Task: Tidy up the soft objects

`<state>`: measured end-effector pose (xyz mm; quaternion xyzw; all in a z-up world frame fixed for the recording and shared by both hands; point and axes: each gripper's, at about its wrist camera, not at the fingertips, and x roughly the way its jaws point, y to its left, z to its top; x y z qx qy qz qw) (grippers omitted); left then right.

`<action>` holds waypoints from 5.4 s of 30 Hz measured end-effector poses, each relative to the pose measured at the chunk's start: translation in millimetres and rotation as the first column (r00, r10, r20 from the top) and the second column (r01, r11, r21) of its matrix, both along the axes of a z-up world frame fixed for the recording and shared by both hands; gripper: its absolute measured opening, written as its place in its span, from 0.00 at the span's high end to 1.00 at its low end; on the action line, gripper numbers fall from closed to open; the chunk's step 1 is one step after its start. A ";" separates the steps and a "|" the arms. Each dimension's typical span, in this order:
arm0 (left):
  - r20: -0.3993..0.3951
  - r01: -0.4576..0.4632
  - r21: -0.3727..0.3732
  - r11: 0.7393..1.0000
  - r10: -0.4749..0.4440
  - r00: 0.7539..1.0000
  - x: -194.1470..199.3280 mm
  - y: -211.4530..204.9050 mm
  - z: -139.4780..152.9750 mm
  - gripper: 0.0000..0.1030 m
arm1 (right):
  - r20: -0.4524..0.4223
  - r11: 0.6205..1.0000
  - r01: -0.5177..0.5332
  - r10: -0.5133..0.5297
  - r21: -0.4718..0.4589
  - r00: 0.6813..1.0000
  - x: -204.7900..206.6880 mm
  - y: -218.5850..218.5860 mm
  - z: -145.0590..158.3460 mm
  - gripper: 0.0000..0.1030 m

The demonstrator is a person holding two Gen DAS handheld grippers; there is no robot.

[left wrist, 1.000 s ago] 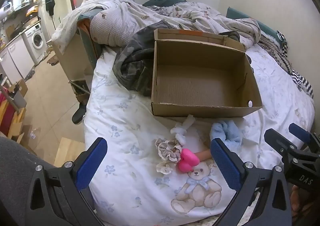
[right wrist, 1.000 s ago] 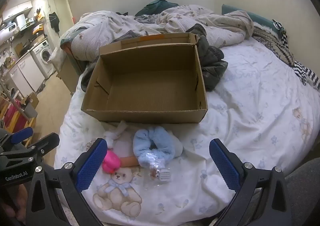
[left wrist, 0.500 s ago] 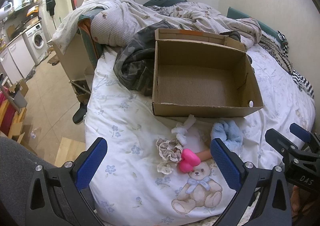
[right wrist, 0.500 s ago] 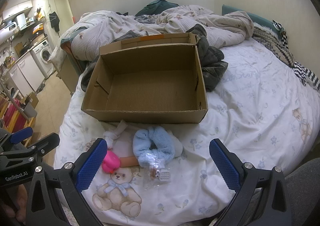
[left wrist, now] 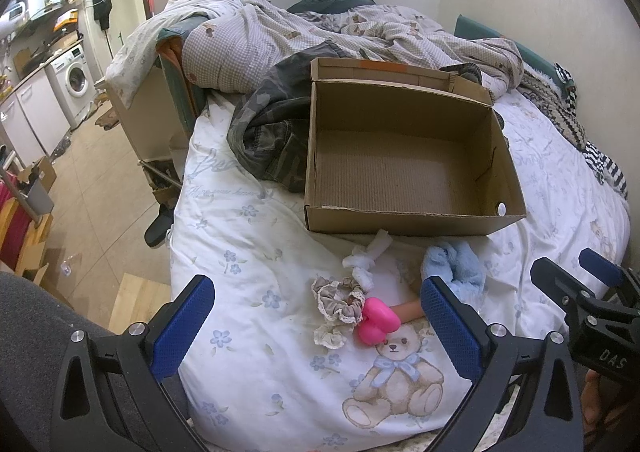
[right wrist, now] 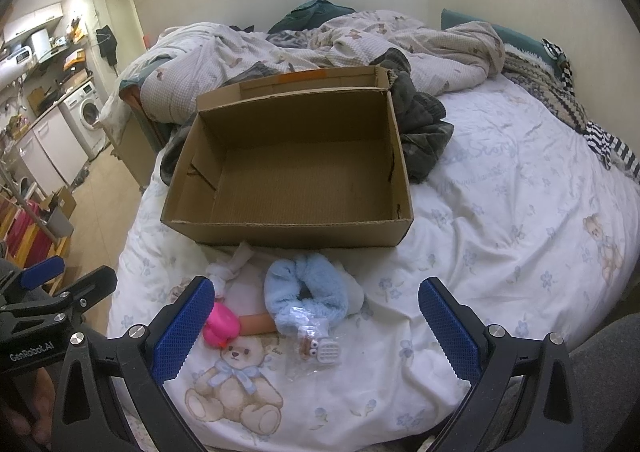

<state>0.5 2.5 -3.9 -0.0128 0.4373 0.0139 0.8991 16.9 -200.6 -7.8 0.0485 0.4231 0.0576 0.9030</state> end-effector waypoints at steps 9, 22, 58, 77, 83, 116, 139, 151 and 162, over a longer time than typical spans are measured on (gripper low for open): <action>0.000 0.001 0.000 1.000 -0.001 1.000 0.1 0.0 -0.1 0.00 | 0.001 1.000 -0.001 0.001 -0.002 1.000 0.0 0.5 -1.0 0.00; 0.000 0.000 -0.001 1.000 0.000 1.000 0.1 0.0 0.2 0.00 | 0.001 1.000 0.000 0.000 -0.003 1.000 0.2 0.5 -1.0 0.00; -0.035 -0.016 -0.010 1.000 0.016 0.999 3.3 -6.2 -1.1 0.00 | -0.004 1.000 0.014 -0.014 0.015 1.000 2.4 -4.8 2.8 0.00; -0.240 -0.046 0.019 0.999 0.049 0.969 75.1 7.3 -8.4 0.00 | -0.286 0.987 -0.053 0.096 0.153 0.954 64.8 -20.2 -15.1 0.00; -0.387 -0.075 -0.027 0.997 0.059 0.920 96.9 17.1 -48.9 0.00 | -0.373 0.983 -0.012 0.080 0.181 0.925 80.4 -28.0 -44.1 0.00; -0.514 -0.107 -0.210 0.972 -0.017 0.858 85.6 35.0 -99.1 0.88 | -0.592 0.971 -0.129 0.226 0.201 0.774 65.4 -1.6 -117.7 0.61; -0.459 -0.086 -0.377 0.922 -0.105 0.882 79.7 23.2 -85.6 0.88 | -0.358 0.934 -0.112 0.238 0.340 0.903 65.5 -21.2 -57.9 0.61; -0.521 -0.206 -0.322 0.924 0.009 0.854 87.7 38.8 -106.8 0.50 | -0.376 0.934 -0.126 0.256 0.335 0.890 67.0 -13.0 -65.2 0.61; -0.508 -0.121 -0.284 0.951 -0.042 0.860 83.1 24.1 -106.5 0.93 | -0.381 0.935 -0.128 0.257 0.331 0.888 67.9 -11.0 -66.7 0.61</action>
